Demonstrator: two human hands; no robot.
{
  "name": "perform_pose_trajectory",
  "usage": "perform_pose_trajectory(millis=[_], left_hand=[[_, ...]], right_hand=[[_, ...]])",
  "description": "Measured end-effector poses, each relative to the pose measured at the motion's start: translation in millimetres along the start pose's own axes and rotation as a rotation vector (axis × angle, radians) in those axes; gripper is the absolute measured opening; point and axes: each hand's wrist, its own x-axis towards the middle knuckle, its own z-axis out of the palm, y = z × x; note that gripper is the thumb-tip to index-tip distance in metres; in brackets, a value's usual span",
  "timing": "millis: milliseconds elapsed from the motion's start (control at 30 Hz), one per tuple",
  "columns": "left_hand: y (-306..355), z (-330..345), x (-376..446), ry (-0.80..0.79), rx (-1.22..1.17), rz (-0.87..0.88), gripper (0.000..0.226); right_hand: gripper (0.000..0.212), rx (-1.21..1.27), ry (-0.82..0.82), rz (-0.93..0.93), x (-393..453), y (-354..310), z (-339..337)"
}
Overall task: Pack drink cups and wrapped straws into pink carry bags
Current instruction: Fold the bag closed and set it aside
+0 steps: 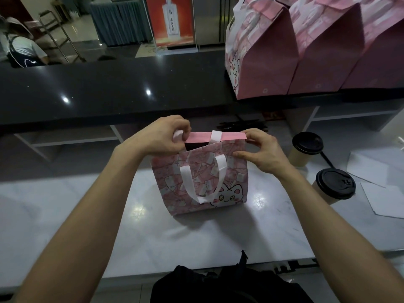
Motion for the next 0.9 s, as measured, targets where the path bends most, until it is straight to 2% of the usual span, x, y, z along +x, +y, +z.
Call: perform_pose_trajectory(millis=[100, 200, 367, 533, 600, 700, 800, 900], left_hand=[[-2, 1, 0, -0.075, 0.117, -0.021, 0.035], [-2, 0, 2, -0.053, 0.161, 0.008, 0.025], [-12, -5, 4, 0.091, -0.053, 0.016, 0.026], [-15, 0, 0, 0.273, -0.225, -0.028, 0.018], [-14, -4, -2, 0.265, -0.174, -0.028, 0.016], [-7, -10, -2, 0.296, 0.041, 0.059, 0.018], [-1, -9, -1, 0.298, -0.152, 0.035, 0.016], [-2, -8, -3, 0.216, -0.393, -0.006, 0.013]], right_hand=[[0.05, -0.01, -0.011, 0.004, 0, -2, 1], [0.049, -0.028, -0.01, 0.034, -1, -2, 2], [0.046, -0.042, 0.001, 0.044, -2, -4, 1], [0.048, -0.078, 0.015, 0.044, -2, -6, 1], [0.048, -0.079, 0.011, 0.04, -1, -9, 3], [0.047, -0.078, 0.007, 0.051, 0, -13, 4], [0.043, -0.082, 0.013, 0.06, -1, -14, 4], [0.044, -0.096, 0.021, 0.05, -2, -13, 4]])
